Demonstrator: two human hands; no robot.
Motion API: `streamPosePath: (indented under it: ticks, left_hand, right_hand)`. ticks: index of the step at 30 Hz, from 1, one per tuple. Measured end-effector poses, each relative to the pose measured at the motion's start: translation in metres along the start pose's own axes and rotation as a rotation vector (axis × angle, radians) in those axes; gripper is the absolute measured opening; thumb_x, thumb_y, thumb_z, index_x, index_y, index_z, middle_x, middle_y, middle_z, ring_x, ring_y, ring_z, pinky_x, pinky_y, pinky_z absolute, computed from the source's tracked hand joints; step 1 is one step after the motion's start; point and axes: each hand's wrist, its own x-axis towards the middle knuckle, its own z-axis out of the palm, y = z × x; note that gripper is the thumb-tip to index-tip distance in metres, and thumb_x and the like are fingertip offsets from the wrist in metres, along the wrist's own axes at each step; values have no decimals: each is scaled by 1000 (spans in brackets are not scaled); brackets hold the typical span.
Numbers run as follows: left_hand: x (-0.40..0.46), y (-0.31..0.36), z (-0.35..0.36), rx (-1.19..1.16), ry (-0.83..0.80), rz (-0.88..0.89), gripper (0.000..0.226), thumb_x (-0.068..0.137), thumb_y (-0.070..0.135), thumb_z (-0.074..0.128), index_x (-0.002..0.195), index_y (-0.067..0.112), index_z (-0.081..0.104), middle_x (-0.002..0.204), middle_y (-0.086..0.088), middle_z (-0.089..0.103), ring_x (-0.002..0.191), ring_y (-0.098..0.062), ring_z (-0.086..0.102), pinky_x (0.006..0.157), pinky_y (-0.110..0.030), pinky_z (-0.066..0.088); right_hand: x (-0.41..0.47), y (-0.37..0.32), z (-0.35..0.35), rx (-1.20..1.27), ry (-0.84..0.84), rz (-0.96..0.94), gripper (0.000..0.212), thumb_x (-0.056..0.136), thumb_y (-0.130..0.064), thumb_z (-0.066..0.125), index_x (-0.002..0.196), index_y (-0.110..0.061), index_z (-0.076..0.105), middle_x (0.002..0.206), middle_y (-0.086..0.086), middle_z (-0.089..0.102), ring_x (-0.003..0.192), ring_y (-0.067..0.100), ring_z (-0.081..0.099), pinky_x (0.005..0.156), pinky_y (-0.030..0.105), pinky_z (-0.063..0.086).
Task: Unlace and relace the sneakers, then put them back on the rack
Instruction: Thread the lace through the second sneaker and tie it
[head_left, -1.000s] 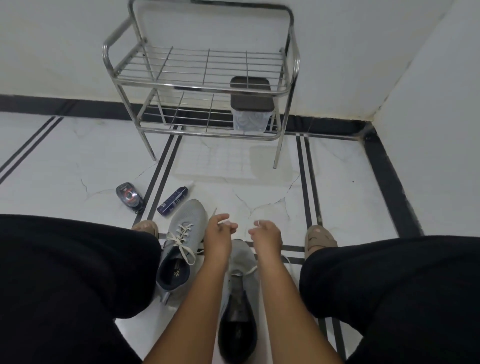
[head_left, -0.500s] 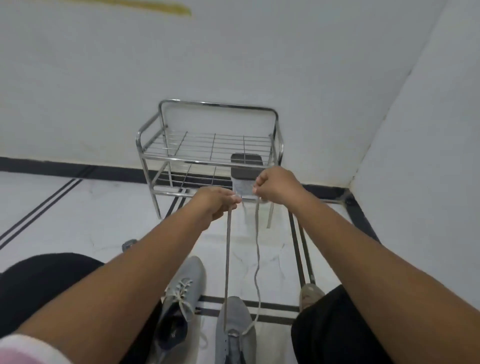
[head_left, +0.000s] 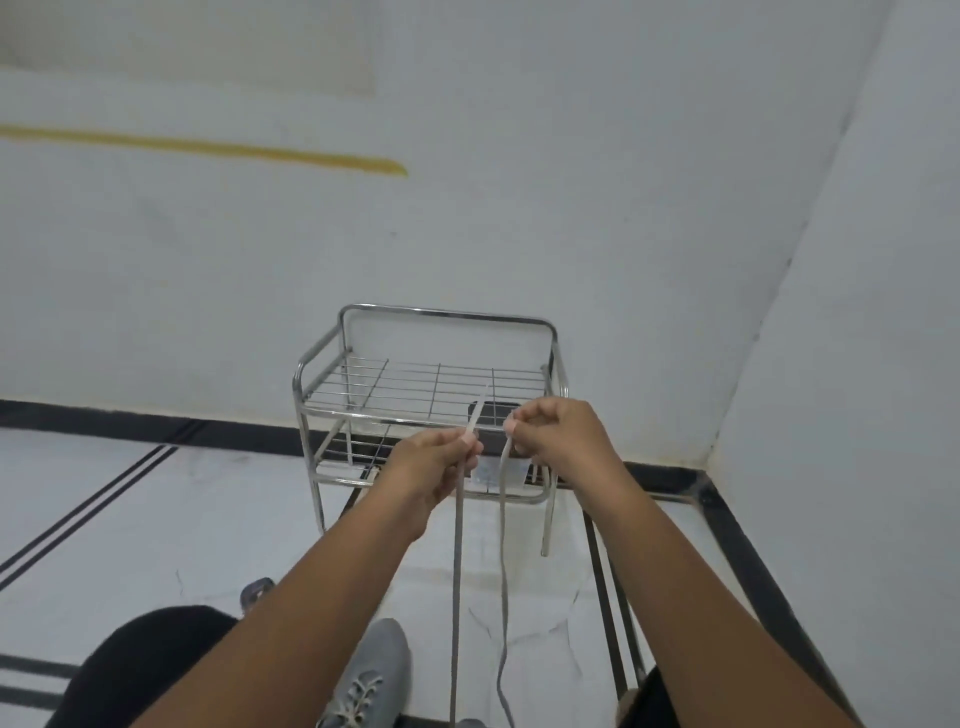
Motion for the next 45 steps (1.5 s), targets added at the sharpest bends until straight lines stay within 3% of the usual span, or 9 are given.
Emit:
streamPosePath:
  ticks: [5,12,16,19,23,29,35,40,45]
  left_hand:
    - [-9,11,5,7,-19,161,15,89,14,65,102,8,70,90,-5,73,85,-15,66,83,-27,50]
    - [-21,21,21,-6,-74,270,18,86,16,67,102,10,72,95,-8,74,93,-18,69,83,-25,51]
    - [-27,21,29,73,-127,306,16,84,24,69,97,17,75,85,4,72,80,-6,64,82,-28,46]
    - [-30,21,33,79,-124,324,15,85,23,68,96,17,75,86,4,73,78,-2,65,83,-27,44]
    - [-33,22,33,63,-95,353,15,85,20,68,96,14,75,94,0,75,93,-9,69,87,-26,46]
    - [-37,26,36,87,-65,372,15,85,20,68,96,14,75,90,4,75,85,0,68,70,-9,42]
    - [-39,27,35,40,-55,350,17,83,24,69,97,15,76,92,3,75,90,-1,68,76,-16,41]
    - [-39,29,35,84,-40,361,19,84,28,69,97,17,76,92,5,75,91,-2,67,71,-12,40]
    - [-39,32,34,121,-31,400,17,83,25,70,95,15,76,90,3,76,88,-3,69,65,-7,45]
  right_hand:
    - [-2,-8,-7,121,91,-100,4,84,-24,72,83,-27,71,84,-5,73,84,10,68,80,27,54]
    - [-5,-15,-11,211,140,-145,6,82,-23,75,87,-20,75,83,-4,74,82,7,69,77,23,54]
    - [-8,-17,-14,301,108,-147,8,82,-19,75,89,-14,74,84,-2,75,79,3,68,68,13,50]
    - [-9,-18,-17,347,76,-146,10,81,-17,75,88,-10,74,85,0,75,80,4,69,68,13,50]
    - [-10,-18,-20,366,49,-153,11,81,-17,76,86,-8,74,85,0,75,77,1,68,67,13,49]
    - [-11,-19,-21,380,4,-158,10,80,-19,76,85,-12,76,86,1,75,84,9,70,72,17,51]
    - [-12,-21,-20,425,-37,-155,11,79,-17,76,86,-9,76,88,5,75,89,15,71,79,23,54]
    - [-12,-20,-19,414,-47,-165,11,79,-17,76,86,-8,76,88,5,75,90,16,71,85,27,55]
    - [-13,-21,-19,411,-63,-165,11,80,-18,76,85,-9,76,88,3,75,89,13,70,77,21,53]
